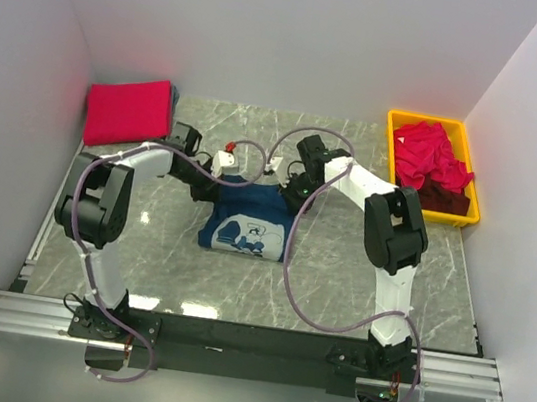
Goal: Fold and stack the t-shirts
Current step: Fold the tshirt
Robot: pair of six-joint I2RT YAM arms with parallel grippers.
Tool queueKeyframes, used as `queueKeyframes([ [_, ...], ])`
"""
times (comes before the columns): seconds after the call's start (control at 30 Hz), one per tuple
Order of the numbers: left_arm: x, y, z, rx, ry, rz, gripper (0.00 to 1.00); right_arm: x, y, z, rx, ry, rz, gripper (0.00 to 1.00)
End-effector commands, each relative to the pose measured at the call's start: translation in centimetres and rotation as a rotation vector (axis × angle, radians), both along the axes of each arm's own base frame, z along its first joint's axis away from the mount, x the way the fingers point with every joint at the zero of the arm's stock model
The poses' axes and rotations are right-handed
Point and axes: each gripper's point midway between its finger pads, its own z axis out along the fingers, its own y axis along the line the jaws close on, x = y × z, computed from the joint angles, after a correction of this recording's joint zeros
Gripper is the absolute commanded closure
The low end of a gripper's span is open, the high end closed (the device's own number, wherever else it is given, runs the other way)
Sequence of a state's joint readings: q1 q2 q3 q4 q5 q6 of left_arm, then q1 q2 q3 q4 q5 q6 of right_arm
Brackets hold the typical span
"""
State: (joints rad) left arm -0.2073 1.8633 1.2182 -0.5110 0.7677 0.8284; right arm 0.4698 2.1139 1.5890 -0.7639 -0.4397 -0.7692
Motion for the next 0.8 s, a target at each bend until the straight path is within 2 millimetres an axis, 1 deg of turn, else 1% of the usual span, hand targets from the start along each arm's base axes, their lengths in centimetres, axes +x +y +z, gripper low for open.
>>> queueKeyframes([
  [0.0,-2.9,0.1,0.0,0.026,0.025,-0.008,0.99,-3.5,1.4,1.4,0.056,0.109,-0.046,1.0],
  [0.03,-4.1,0.2,-0.1,0.034,0.046,-0.018,0.99,-4.9,1.1,0.6,0.047,0.141,-0.049,1.0],
  [0.07,-5.2,-0.1,0.4,0.033,0.046,-0.038,0.99,-5.9,1.1,0.4,0.044,0.158,-0.047,1.0],
  [0.1,-6.3,-0.1,0.2,0.039,0.054,-0.057,0.99,-6.7,1.2,1.1,0.058,0.159,-0.054,1.0],
  [0.13,-8.5,-0.1,-0.5,0.052,0.096,-0.079,0.99,-8.5,1.1,0.3,0.056,0.196,-0.044,1.0],
  [0.17,-9.3,-0.1,0.1,0.055,0.077,-0.092,0.99,-9.2,1.1,1.3,0.073,0.186,-0.05,1.0],
  [0.2,-11.0,0.1,-0.5,0.066,0.094,-0.113,0.99,-9.8,1.1,1.4,0.08,0.188,-0.045,1.0],
  [0.23,-11.7,-0.1,0.3,0.067,0.061,-0.13,0.99,-11.1,1.0,1.2,0.085,0.207,-0.041,1.0],
  [0.27,-12.2,0.0,0.5,0.069,0.053,-0.137,0.99,-11.4,0.9,1.5,0.091,0.206,-0.044,1.0],
  [0.3,-13.0,0.1,0.4,0.069,0.055,-0.142,0.99,-11.5,0.9,2.4,0.103,0.193,-0.046,1.0],
  [0.33,-13.2,0.2,0.8,0.065,0.045,-0.146,0.99,-11.7,0.7,2.5,0.104,0.191,-0.052,0.99],
  [0.37,-13.3,0.2,1.5,0.057,0.036,-0.142,0.99,-11.4,0.5,3.2,0.115,0.167,-0.058,1.0],
  [0.4,-13.8,0.1,1.9,0.052,0.06,-0.142,0.99,-11.1,0.3,3.4,0.117,0.15,-0.067,1.0],
  [0.5,-14.4,0.0,2.0,0.045,0.144,-0.128,0.99,-10.0,-0.1,3.3,0.118,0.105,-0.084,1.0],
  [0.53,-14.0,-0.3,2.3,0.032,0.146,-0.119,0.99,-9.3,0.0,3.5,0.119,0.093,-0.089,1.0],
  [0.57,-13.5,-0.3,1.9,0.022,0.171,-0.091,0.99,-9.2,0.1,3.0,0.108,0.106,-0.092,1.0],
  [0.6,-12.8,-0.4,1.9,0.006,0.18,-0.059,0.99,-8.8,0.2,3.1,0.11,0.107,-0.101,1.0],
  [0.63,-12.4,-0.3,1.3,-0.005,0.205,-0.041,0.92,-8.3,0.5,3.4,0.116,0.105,-0.105,0.98],
  [0.67,-11.9,-0.2,1.3,-0.014,0.204,-0.029,0.84,-8.2,0.7,3.5,0.119,0.109,-0.107,0.92],
  [0.7,-10.9,-0.1,1.6,-0.029,0.194,-0.004,0.78,-8.1,0.8,3.5,0.122,0.121,-0.116,0.88],
  [0.73,-9.7,0.0,1.9,-0.049,0.156,0.011,0.73,-7.7,1.0,3.9,0.133,0.12,-0.124,0.85],
  [0.77,-8.5,0.5,2.7,-0.079,0.125,0.042,0.65,-7.6,1.0,4.3,0.147,0.124,-0.137,0.83],
])
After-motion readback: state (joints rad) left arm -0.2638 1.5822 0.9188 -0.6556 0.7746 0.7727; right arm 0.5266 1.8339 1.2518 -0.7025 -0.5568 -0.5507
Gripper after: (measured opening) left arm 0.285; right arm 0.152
